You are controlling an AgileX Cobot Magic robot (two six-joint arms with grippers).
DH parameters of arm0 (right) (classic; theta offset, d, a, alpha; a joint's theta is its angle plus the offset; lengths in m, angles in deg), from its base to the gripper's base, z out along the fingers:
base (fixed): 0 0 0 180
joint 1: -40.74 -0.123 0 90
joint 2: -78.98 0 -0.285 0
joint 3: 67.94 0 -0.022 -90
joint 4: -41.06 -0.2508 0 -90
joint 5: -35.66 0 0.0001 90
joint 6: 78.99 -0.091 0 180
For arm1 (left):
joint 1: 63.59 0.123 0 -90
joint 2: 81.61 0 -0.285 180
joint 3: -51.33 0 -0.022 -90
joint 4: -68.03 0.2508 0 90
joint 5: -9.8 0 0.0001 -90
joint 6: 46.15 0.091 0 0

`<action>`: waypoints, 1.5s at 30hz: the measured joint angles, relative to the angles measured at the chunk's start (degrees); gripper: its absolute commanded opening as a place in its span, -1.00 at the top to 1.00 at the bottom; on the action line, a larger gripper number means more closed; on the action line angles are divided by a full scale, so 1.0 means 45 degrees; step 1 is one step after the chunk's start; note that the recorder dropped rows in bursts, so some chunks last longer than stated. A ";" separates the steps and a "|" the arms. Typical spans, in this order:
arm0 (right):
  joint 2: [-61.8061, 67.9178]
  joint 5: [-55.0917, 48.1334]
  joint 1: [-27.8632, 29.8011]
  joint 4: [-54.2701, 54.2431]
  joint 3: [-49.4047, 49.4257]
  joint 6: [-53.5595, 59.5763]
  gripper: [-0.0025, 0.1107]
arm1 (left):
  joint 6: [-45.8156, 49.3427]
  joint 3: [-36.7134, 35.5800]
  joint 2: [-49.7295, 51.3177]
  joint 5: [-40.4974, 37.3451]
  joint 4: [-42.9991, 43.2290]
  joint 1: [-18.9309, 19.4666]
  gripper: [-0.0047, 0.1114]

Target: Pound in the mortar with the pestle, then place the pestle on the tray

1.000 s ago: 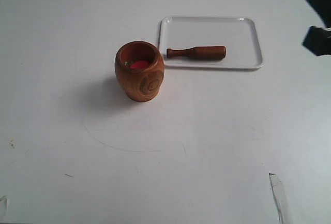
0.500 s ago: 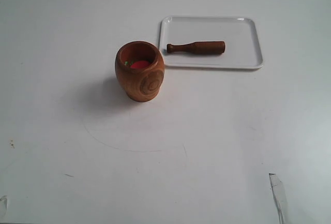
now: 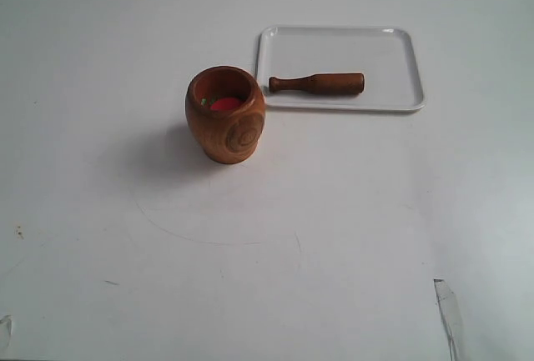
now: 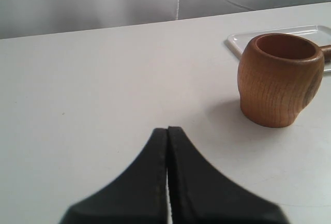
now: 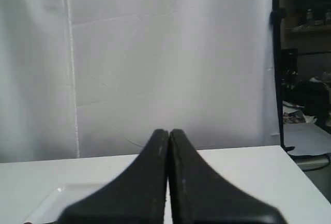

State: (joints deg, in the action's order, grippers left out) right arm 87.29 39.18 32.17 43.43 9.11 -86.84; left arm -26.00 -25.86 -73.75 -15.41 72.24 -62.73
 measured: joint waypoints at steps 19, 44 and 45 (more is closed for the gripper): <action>-0.0077 -0.2919 0.0660 0.1491 0.0000 0.0000 0.96 | 0.0000 0.0000 0.0000 0.0000 0.0000 0.0000 0.92; -0.0077 -0.3327 0.0660 0.2532 0.0000 0.0004 0.96 | 0.0000 0.0000 0.0000 0.0000 0.0000 0.0000 0.92; -0.0077 -0.3327 0.0660 0.2532 0.0000 0.0004 0.96 | 0.0000 0.0000 0.0000 0.0000 0.0000 0.0000 0.92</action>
State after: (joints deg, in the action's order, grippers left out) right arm 86.94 24.21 35.14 54.82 9.11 -86.82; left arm -26.00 -25.86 -73.75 -15.41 72.24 -62.73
